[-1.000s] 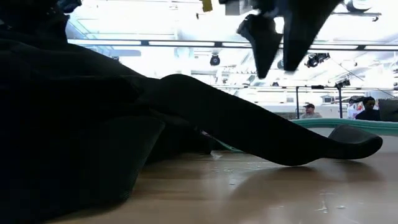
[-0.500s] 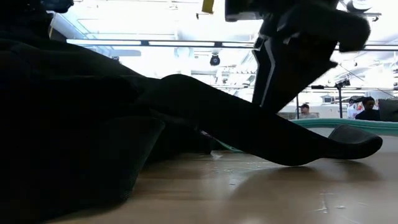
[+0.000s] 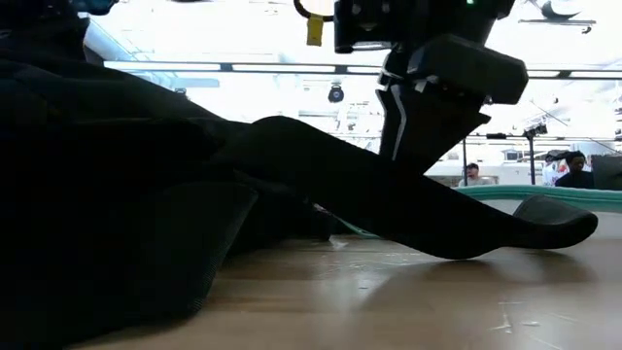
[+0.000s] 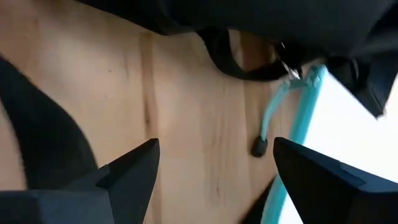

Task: Unpack backpack
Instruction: Put the transparent zip bag into the black backpack

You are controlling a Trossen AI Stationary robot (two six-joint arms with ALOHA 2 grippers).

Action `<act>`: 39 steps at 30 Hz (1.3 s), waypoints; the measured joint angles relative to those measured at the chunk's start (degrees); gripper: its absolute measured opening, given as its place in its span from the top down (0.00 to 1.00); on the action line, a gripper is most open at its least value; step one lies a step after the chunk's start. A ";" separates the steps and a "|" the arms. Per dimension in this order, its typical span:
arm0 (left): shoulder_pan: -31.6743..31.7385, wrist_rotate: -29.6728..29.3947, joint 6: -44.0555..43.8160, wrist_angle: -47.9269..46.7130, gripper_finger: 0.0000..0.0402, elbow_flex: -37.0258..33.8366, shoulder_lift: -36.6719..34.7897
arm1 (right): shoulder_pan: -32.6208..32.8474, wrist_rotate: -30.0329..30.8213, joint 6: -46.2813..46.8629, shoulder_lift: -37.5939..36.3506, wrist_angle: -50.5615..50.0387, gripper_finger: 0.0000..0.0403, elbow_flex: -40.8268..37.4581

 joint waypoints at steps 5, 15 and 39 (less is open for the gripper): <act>0.17 -0.28 -1.71 0.20 1.00 -1.18 0.00 | 0.02 0.02 6.23 0.00 -6.00 0.26 0.00; 0.15 -1.17 -4.83 5.55 1.00 -3.75 -0.02 | -0.27 -1.59 3.57 0.02 -3.10 0.26 0.02; 0.50 -0.47 -2.07 10.72 1.00 -3.75 -0.02 | -0.82 -4.98 -7.49 0.07 5.63 0.26 0.04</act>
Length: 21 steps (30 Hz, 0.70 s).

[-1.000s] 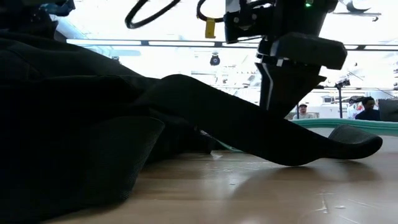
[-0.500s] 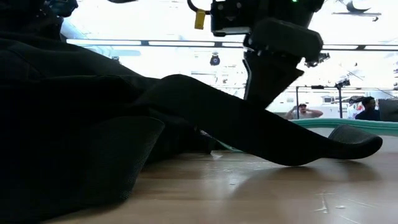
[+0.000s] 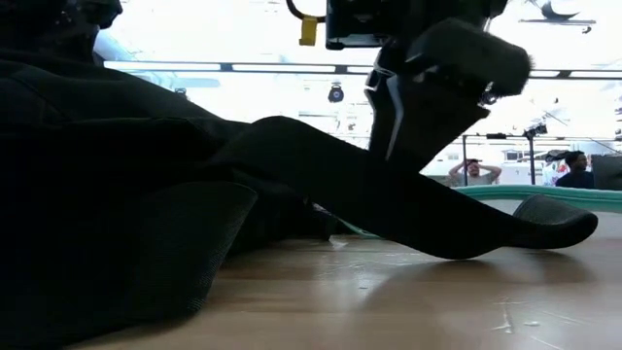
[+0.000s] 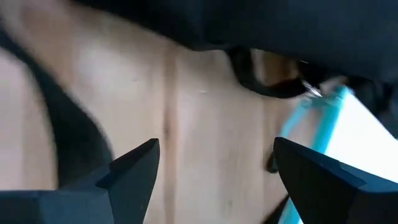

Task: Unpack backpack
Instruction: Put the transparent zip bag into the black backpack

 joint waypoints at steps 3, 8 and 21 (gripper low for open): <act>0.01 0.11 -0.40 1.00 1.00 0.00 0.00 | -0.61 0.00 0.45 0.00 0.23 0.26 0.00; 0.02 -0.68 -1.11 2.47 1.00 0.00 0.00 | -0.82 9.37 9.78 0.00 -2.60 0.26 0.00; 0.39 0.34 0.50 5.04 1.00 0.00 0.00 | -5.88 6.65 12.39 -0.45 -6.09 0.26 -3.42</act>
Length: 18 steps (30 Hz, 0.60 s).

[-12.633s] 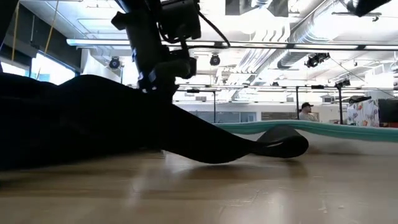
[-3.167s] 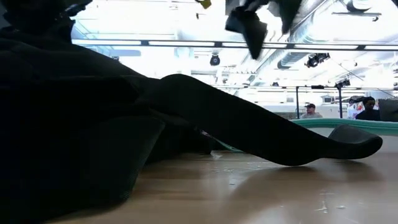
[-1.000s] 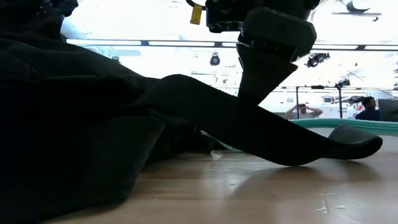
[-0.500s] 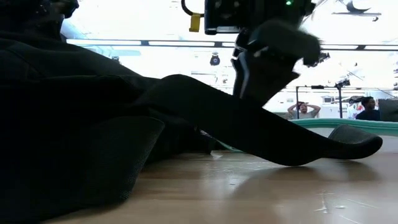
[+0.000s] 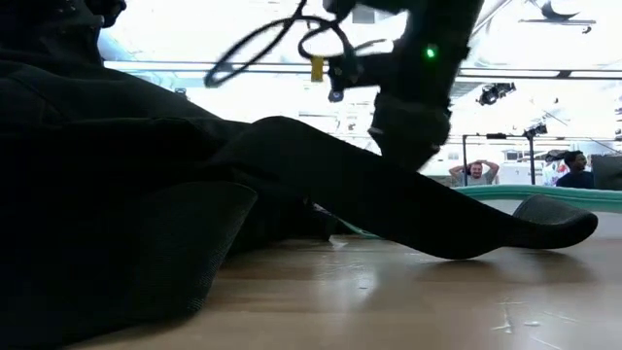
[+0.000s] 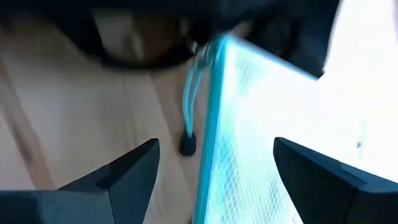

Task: Unpack backpack
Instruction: Put the transparent zip bag into the black backpack

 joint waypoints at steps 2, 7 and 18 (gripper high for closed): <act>0.03 0.22 -0.20 0.21 1.00 0.00 0.00 | -0.44 -4.20 -3.38 -0.06 2.15 0.26 -1.81; 0.03 0.21 -0.50 0.41 1.00 0.02 -0.02 | -0.36 -6.44 -2.42 -0.06 2.82 0.26 -6.08; 1.05 0.11 -0.48 0.80 1.00 0.02 -0.02 | -0.79 0.63 4.38 0.08 -4.17 0.26 -7.67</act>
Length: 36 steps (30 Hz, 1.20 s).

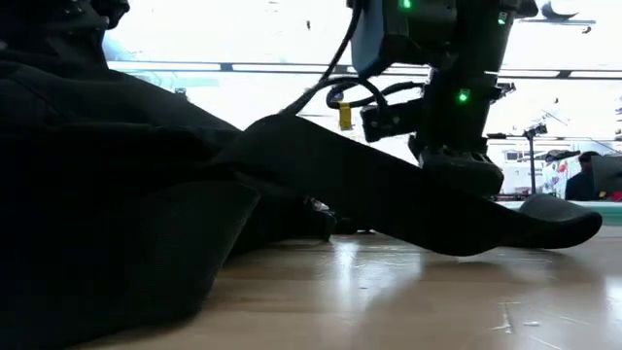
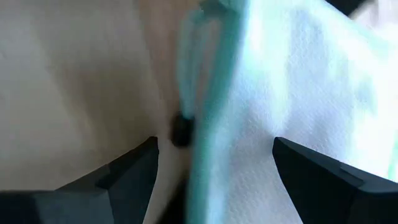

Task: Unpack backpack
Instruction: Put the transparent zip bag into the black backpack

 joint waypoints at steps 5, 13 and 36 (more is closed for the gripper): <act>0.69 0.20 0.00 0.14 1.00 0.02 0.00 | -0.95 1.69 4.85 0.17 -5.48 0.31 -0.53; 2.07 3.55 1.91 1.43 1.00 0.02 -0.04 | -2.19 -0.65 5.33 -0.07 -3.17 0.60 -4.72; 2.02 2.45 7.10 4.62 1.00 0.04 -0.02 | -3.35 7.30 12.46 -11.74 -10.67 1.00 10.52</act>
